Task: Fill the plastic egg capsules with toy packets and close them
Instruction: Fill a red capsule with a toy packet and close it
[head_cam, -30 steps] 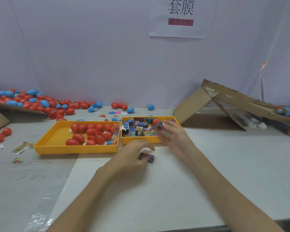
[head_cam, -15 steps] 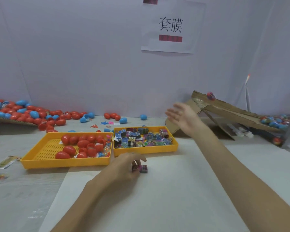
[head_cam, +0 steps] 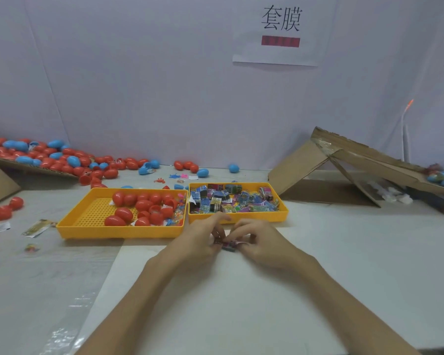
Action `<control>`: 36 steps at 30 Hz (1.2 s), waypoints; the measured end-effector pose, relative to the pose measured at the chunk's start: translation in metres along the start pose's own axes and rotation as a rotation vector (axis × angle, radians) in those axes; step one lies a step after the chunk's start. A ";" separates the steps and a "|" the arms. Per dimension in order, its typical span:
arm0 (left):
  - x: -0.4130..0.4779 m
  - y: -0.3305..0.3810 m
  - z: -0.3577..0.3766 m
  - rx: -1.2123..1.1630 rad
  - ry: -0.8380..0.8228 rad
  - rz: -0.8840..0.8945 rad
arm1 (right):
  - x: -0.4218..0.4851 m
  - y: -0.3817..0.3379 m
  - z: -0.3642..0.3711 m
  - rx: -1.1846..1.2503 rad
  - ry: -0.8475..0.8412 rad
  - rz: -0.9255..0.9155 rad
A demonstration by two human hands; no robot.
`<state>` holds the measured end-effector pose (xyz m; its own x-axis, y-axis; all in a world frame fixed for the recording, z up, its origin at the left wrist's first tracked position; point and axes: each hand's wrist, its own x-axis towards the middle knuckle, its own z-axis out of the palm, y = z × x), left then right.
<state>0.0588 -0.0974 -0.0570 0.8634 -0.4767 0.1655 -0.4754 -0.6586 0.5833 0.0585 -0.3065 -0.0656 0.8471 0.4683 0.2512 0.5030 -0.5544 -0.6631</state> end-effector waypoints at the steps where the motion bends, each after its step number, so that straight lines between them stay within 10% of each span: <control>1: 0.000 0.000 0.000 -0.001 0.004 0.004 | 0.000 0.001 -0.001 0.012 0.002 -0.001; 36: 0.003 -0.007 0.002 0.026 0.029 0.062 | -0.002 -0.004 -0.025 0.039 -0.047 0.119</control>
<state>0.0642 -0.0952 -0.0628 0.8362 -0.5006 0.2238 -0.5324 -0.6434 0.5500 0.0592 -0.3227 -0.0462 0.8909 0.4334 0.1363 0.3919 -0.5814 -0.7130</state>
